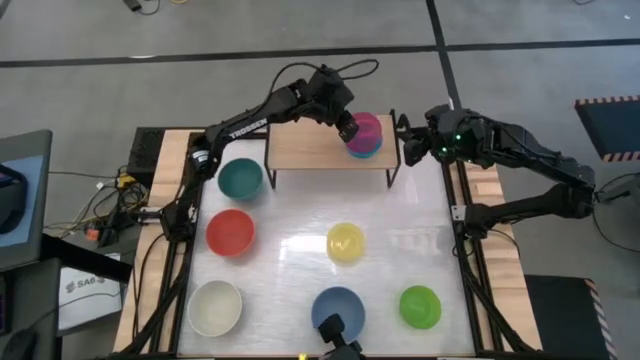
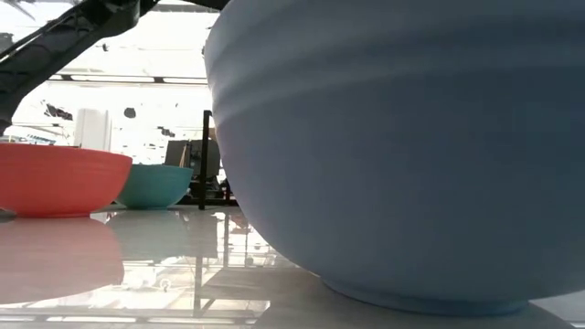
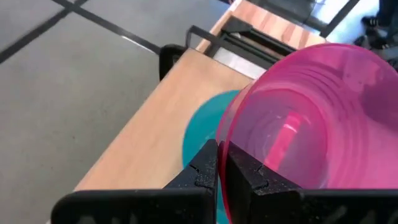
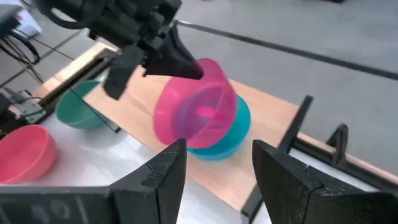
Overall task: Place and stack bowls onto a shelf
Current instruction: Stack the pink bowl on top of the light blue bowl on the shelf, then stack the light green bowl on top of the pink bowl on the shelf
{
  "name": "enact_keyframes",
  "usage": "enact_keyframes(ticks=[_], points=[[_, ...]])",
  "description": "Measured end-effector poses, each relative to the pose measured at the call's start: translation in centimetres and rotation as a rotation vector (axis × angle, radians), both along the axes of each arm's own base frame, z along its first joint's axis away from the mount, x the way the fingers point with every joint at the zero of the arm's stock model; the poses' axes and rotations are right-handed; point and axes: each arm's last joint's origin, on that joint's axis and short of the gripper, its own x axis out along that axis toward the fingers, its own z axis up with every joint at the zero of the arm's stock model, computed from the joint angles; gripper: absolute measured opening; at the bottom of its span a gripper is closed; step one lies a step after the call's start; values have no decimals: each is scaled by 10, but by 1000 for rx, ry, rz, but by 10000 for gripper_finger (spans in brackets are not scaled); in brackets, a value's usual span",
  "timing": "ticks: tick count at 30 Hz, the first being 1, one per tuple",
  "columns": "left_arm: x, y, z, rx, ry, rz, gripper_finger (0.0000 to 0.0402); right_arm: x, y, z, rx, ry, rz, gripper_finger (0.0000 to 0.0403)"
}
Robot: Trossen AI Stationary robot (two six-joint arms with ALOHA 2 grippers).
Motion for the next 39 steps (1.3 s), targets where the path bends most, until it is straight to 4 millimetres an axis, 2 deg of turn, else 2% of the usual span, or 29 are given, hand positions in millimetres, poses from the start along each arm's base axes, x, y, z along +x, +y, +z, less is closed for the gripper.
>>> enact_keyframes(ticks=[5,15,20,24,32,35,39], points=[[3,0,-6,4,18,-10,23,-2,0,-3,31,9,-20,207],[2,4,-8,18,27,19,123,-2,1,-3,41,3,-29,207],[-1,4,2,41,-2,28,155,-7,1,-9,53,87,-50,207],[-4,1,14,69,-37,10,162,-12,3,-14,88,140,-72,207],[-4,-3,21,77,-75,1,162,-10,10,-27,120,192,-53,207],[-8,-11,32,86,-90,-10,162,-7,11,-39,135,220,-55,207],[-20,-25,59,138,-128,-33,162,-3,12,-57,178,252,-49,207]])
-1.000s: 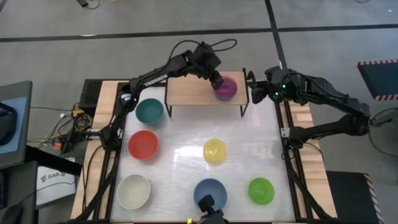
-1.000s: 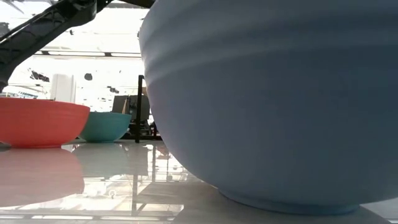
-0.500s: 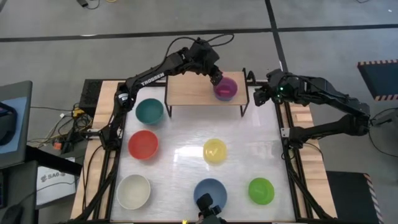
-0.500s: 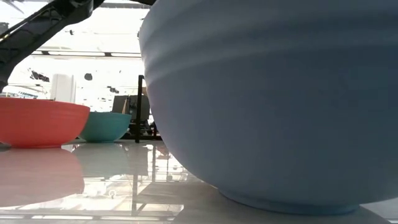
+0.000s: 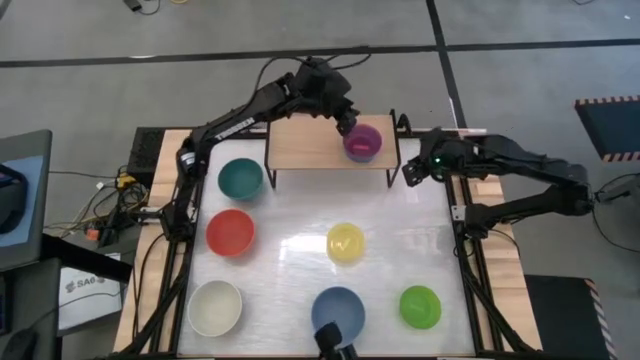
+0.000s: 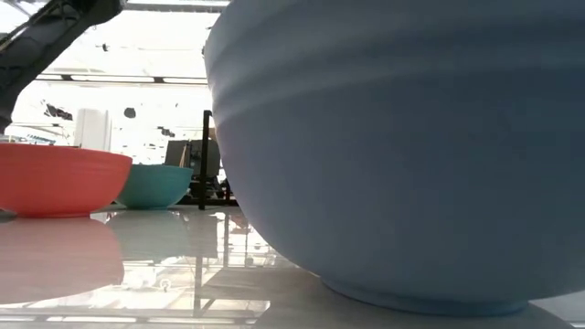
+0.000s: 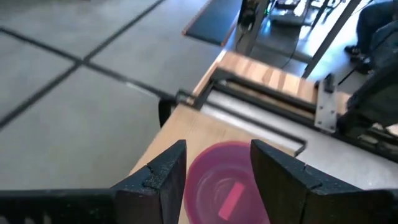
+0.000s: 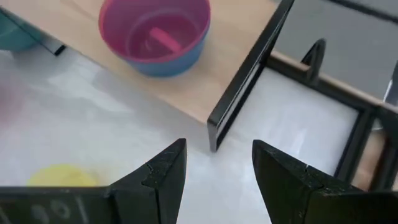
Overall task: Place and stack bowls onto a shelf
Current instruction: Stack the light green bowl on top of the pink bowl on the shelf
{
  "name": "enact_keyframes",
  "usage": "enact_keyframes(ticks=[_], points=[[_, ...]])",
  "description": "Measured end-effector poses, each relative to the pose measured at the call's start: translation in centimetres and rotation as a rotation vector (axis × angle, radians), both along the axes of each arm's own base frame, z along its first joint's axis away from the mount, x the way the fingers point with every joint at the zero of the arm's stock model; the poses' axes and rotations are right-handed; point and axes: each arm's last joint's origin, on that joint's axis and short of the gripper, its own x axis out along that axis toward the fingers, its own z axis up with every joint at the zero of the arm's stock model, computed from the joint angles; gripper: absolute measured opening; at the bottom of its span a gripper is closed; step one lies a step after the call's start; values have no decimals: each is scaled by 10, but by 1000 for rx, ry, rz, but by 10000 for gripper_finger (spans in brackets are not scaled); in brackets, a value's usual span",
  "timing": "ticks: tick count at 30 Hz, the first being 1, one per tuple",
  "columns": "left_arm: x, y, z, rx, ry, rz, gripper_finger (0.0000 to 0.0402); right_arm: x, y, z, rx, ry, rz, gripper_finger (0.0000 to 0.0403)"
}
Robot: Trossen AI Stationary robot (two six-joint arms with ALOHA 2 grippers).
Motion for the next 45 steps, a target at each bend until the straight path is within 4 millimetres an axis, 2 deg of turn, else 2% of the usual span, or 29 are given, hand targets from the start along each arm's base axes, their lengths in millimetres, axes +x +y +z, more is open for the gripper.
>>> enact_keyframes(ticks=[3,5,10,14,23,27,32,38,45], points=[[-10,-9,16,32,-9,-8,162,4,0,-8,35,-9,21,207],[-14,-12,18,35,19,-14,162,5,0,-9,40,-16,25,207],[-21,-15,-4,-18,107,-9,162,7,3,-7,45,-47,25,207],[-30,-33,-16,-35,59,-39,162,1,11,-5,64,-73,44,207],[-98,-79,-23,-16,-226,-36,162,-2,44,-15,232,-13,159,207],[-123,-99,-36,-26,-308,-52,162,2,68,-38,374,41,250,205],[-137,-125,-53,-22,-338,-64,162,3,107,-73,525,92,375,193],[-135,-149,-65,-18,-301,-62,162,-6,145,-113,638,121,497,182],[-132,-156,-65,-21,-299,-83,162,-20,174,-155,671,177,571,180]])
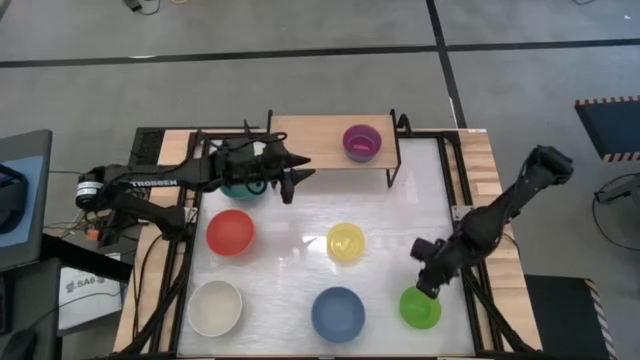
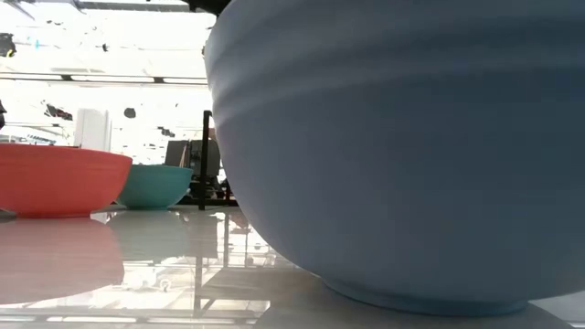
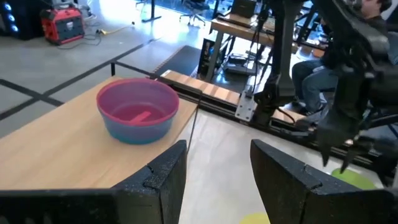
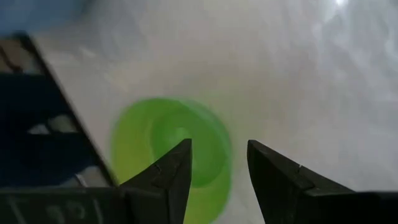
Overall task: Place and stack bowls onto a shelf
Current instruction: Stack the light green bowl on top of the pink bowl on the shelf
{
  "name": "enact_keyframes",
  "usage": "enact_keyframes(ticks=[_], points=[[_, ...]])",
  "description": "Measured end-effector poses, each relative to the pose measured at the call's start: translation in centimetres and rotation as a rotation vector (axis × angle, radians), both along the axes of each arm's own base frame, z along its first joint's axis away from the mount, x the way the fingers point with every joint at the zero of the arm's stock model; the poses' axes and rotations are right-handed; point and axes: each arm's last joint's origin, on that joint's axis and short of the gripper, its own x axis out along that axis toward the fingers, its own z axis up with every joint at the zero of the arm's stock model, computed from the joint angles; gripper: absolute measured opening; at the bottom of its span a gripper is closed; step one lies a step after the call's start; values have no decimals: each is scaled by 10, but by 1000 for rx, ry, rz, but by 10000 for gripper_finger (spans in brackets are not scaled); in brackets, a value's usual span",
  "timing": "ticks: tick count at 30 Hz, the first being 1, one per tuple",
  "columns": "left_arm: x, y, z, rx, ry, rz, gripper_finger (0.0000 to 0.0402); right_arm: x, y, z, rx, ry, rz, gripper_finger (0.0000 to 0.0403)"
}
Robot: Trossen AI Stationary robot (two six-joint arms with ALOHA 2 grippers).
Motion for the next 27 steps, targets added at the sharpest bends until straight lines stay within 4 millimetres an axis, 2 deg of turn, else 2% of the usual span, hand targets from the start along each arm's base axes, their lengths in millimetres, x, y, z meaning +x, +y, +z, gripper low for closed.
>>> enact_keyframes(ticks=[8,12,15,17,20,23,27], points=[[-1,0,-1,-3,13,0,162,1,33,-35,-67,76,106,180],[-1,0,-2,-5,24,0,162,4,43,-52,-79,142,111,178],[-1,0,-2,-6,23,0,162,5,45,-60,-81,190,99,154],[-1,1,-2,-12,23,6,162,6,45,-60,-87,204,103,116],[-2,3,-3,-16,31,14,162,9,44,-52,-84,183,138,33],[-2,5,-3,-16,35,21,162,11,37,-38,-76,151,142,24],[-3,9,-3,-16,36,33,162,16,17,-22,-110,122,84,24]])
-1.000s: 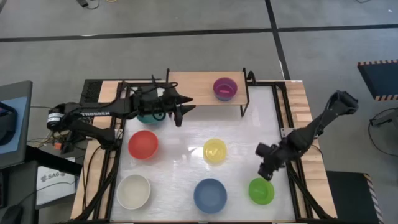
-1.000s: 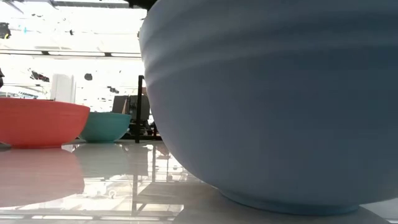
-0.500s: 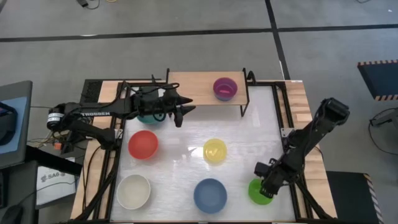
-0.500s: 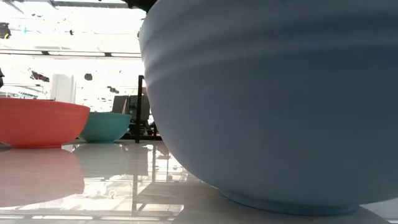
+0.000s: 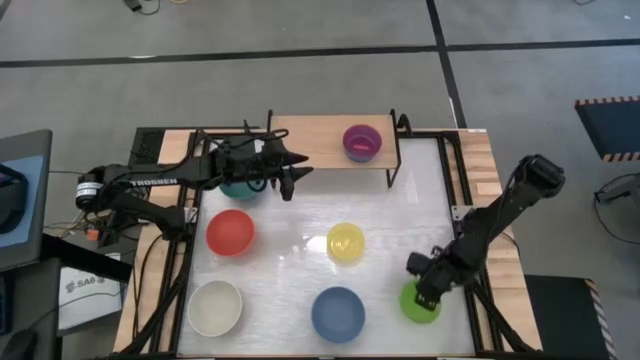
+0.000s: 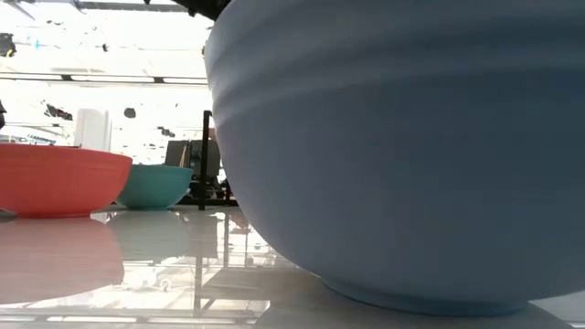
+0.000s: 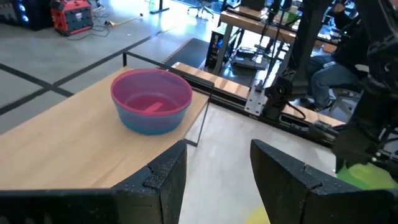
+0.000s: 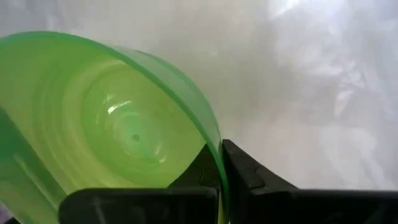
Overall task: Place and stack bowls onto a shelf
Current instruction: Stack the light green bowl on top of the pink bowl on the shelf
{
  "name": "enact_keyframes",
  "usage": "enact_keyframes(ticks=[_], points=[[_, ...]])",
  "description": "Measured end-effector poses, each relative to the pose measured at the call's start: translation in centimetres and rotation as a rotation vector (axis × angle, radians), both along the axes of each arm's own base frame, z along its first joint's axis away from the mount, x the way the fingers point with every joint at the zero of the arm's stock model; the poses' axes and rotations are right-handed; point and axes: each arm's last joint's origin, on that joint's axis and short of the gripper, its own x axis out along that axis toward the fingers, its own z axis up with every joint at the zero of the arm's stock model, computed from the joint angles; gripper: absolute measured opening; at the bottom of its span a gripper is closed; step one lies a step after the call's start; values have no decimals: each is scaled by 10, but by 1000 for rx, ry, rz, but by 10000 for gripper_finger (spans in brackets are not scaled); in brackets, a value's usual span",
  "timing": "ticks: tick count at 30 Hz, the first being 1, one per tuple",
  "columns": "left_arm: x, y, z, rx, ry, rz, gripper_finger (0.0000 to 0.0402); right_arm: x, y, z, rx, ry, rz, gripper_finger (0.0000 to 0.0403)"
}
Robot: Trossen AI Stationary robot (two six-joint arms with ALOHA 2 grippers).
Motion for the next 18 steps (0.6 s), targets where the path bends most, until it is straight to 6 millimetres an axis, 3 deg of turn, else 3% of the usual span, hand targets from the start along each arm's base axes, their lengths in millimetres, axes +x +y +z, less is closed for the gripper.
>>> enact_keyframes(ticks=[5,9,18], points=[[-1,5,0,9,5,17,162,14,-34,27,-35,-123,-75,24],[-3,11,0,34,14,32,162,29,-67,61,-138,-272,-96,24],[-5,19,-1,84,38,51,162,60,-162,138,-409,-513,-223,24]])
